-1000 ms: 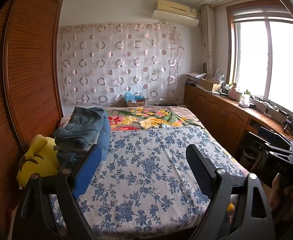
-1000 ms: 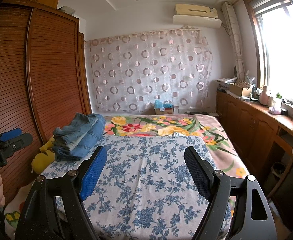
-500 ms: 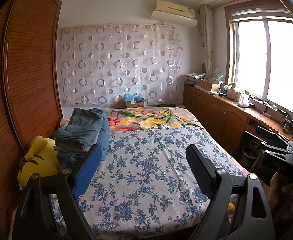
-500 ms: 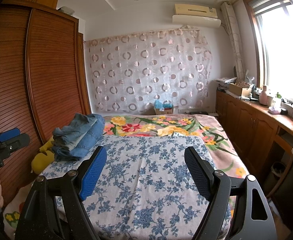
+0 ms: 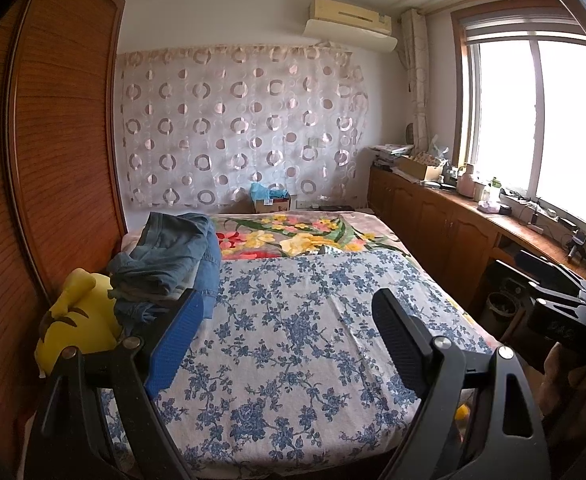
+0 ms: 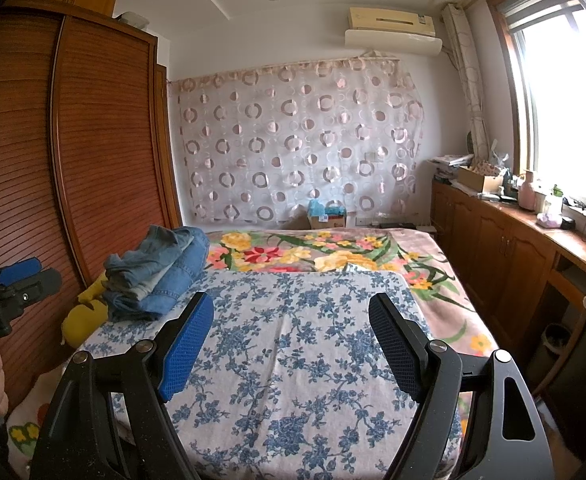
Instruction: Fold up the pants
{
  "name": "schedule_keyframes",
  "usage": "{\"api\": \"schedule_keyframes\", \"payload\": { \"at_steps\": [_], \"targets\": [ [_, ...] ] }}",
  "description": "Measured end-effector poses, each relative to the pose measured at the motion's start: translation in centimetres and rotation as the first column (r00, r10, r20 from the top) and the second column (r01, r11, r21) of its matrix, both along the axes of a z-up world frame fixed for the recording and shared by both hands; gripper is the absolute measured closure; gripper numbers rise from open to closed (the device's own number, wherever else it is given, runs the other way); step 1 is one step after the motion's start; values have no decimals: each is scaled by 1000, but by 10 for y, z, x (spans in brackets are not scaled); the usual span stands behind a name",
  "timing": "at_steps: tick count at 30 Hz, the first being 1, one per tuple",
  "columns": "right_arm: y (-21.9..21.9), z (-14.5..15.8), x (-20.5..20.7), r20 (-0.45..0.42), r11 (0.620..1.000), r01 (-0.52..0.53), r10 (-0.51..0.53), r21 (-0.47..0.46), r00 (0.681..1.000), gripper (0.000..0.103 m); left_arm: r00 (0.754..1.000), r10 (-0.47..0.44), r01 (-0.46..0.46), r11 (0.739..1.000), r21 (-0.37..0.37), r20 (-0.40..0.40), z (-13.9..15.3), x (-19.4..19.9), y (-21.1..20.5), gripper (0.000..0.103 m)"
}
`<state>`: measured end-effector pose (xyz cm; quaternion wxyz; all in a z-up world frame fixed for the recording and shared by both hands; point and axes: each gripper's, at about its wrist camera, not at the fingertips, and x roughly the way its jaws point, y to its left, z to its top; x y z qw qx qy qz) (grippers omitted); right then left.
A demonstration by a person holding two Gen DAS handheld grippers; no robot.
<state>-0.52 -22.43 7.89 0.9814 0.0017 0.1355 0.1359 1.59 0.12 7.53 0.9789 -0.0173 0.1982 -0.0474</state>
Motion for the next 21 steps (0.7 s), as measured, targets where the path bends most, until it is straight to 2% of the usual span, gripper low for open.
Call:
{"api": "schedule_keyframes", "payload": {
  "at_steps": [21],
  "targets": [
    [0, -1, 0, 1, 1000, 4, -4, 1, 1000, 21, 1000, -1, 1, 1000, 0, -1, 1, 1, -2, 16]
  ]
}}
